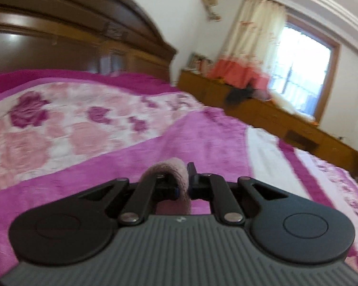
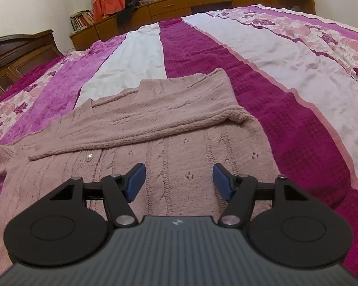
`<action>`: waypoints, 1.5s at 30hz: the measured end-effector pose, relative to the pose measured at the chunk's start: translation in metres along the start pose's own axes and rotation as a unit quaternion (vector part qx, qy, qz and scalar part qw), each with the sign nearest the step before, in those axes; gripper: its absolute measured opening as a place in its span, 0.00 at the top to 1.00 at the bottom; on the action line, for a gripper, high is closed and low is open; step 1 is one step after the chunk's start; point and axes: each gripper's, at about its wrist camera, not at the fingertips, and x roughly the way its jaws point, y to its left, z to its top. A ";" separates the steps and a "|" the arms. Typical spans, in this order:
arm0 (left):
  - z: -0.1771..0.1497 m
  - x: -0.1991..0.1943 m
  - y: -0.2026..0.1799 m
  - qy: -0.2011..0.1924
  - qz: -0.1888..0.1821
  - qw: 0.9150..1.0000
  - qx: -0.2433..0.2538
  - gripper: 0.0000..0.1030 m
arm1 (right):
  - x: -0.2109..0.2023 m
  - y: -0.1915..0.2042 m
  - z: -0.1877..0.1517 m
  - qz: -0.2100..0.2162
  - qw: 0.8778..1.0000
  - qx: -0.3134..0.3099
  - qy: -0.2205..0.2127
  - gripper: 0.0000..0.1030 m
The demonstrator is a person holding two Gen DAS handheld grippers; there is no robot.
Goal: Fold small clothes
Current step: 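Move the left gripper to the other sleeve cuff and grasp it, then carry the sleeve cuff across the cardigan front and open the left gripper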
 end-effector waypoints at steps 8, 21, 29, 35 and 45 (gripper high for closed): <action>-0.015 0.004 -0.085 0.008 -0.061 0.998 0.027 0.92 | -0.001 -0.012 -0.003 0.009 1.000 0.023 -0.001 0.32; -0.094 0.017 -0.191 0.085 -0.149 0.982 0.081 0.92 | 0.001 -0.036 -0.004 0.023 0.998 0.056 -0.001 0.32; -0.159 0.041 -0.198 0.193 -0.154 0.962 0.112 0.90 | 0.002 -0.037 -0.006 0.028 0.998 0.056 0.000 0.32; -0.179 0.041 -0.189 0.242 -0.163 0.946 0.139 0.88 | 0.002 -0.037 -0.006 0.029 0.998 0.057 0.001 0.32; -0.171 0.013 -0.160 0.278 -0.179 0.936 0.121 0.59 | 0.004 -0.022 0.007 0.064 0.996 0.060 0.013 0.32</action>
